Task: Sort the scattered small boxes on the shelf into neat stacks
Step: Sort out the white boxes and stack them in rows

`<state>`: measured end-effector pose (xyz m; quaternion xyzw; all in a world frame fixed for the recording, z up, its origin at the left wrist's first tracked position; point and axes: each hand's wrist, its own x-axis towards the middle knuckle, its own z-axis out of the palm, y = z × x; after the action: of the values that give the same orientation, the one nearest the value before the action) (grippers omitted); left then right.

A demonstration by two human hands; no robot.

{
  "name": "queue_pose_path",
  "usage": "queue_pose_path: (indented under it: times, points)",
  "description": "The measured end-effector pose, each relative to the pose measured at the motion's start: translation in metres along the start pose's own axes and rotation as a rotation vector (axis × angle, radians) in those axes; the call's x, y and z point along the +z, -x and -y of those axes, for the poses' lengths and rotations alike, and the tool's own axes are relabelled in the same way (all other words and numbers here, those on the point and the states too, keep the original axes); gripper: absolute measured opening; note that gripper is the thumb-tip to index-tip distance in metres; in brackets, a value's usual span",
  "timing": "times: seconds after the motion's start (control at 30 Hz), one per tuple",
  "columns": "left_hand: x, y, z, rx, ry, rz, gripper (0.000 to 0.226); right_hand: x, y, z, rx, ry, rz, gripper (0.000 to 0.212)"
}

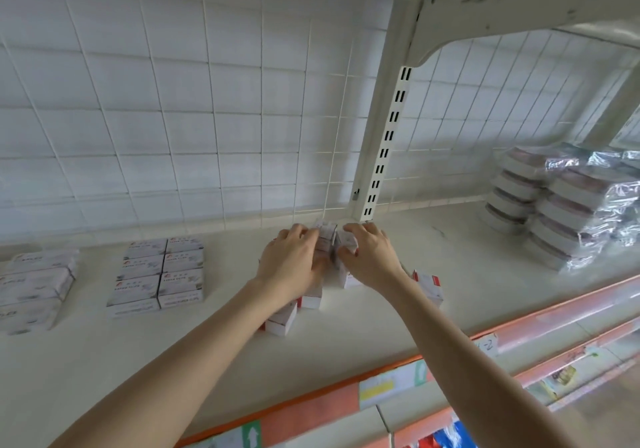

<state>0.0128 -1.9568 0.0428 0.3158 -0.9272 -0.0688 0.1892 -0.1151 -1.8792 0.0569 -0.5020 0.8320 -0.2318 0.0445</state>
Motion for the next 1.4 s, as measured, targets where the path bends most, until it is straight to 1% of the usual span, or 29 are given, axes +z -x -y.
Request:
queue_pose_path:
  times: [0.1, 0.23, 0.37, 0.43, 0.5, 0.6, 0.7, 0.77, 0.83, 0.97, 1.07, 1.17, 1.23, 1.3, 1.4]
  points:
    - [0.006, -0.012, 0.001, -0.028, 0.075, 0.029, 0.048, -0.001, -0.013, 0.000, -0.003, -0.102, 0.095, 0.045]
    - [0.010, -0.024, 0.004, 0.011, 0.149, 0.065, 0.048, 0.000, -0.019, -0.008, -0.018, -0.187, 0.131, 0.044]
    - [0.013, -0.032, 0.004, -0.010, 0.150, 0.144, 0.056, 0.005, -0.018, -0.021, -0.025, -0.271, 0.115, 0.039]
    - [0.016, -0.034, 0.003, -0.017, 0.117, 0.150, 0.056, 0.005, -0.016, -0.027, -0.038, -0.306, 0.104, 0.038]
    - [0.018, -0.034, 0.001, -0.023, 0.094, 0.125, 0.055, 0.004, -0.015, -0.033, -0.059, -0.331, 0.090, 0.038]
    - [0.019, -0.031, -0.005, -0.032, 0.099, 0.046, 0.049, 0.002, -0.011, -0.041, -0.112, -0.338, 0.014, 0.039]
    - [0.018, -0.024, -0.012, 0.073, 0.129, -0.113, 0.033, -0.004, -0.007, -0.046, -0.141, -0.349, -0.029, 0.039]
    - [0.016, -0.019, -0.016, 0.127, 0.150, -0.148, 0.032, -0.008, -0.003, -0.050, -0.124, -0.363, -0.040, 0.037]
    - [0.013, -0.014, -0.022, 0.177, 0.144, -0.145, 0.034, -0.011, 0.000, -0.054, -0.102, -0.373, -0.046, 0.036]
    - [0.012, -0.002, -0.034, 0.215, 0.159, -0.093, 0.043, -0.016, 0.010, -0.061, -0.074, -0.386, -0.058, 0.036]
    - [0.014, 0.006, -0.049, 0.229, 0.116, 0.010, 0.056, -0.019, 0.016, -0.065, -0.031, -0.418, -0.065, 0.035]
    - [0.021, 0.011, -0.060, 0.218, 0.022, 0.066, 0.048, -0.021, 0.020, -0.069, 0.007, -0.444, -0.062, 0.032]
    - [0.022, 0.013, -0.067, 0.198, 0.014, 0.072, 0.043, -0.022, 0.023, -0.070, 0.045, -0.473, -0.064, 0.029]
    - [0.023, 0.016, -0.069, 0.189, 0.047, 0.071, 0.041, -0.024, 0.025, -0.072, 0.073, -0.506, -0.064, 0.027]
    - [0.020, 0.023, -0.069, 0.150, 0.168, 0.096, 0.041, -0.027, 0.029, -0.074, 0.078, -0.526, -0.066, 0.026]
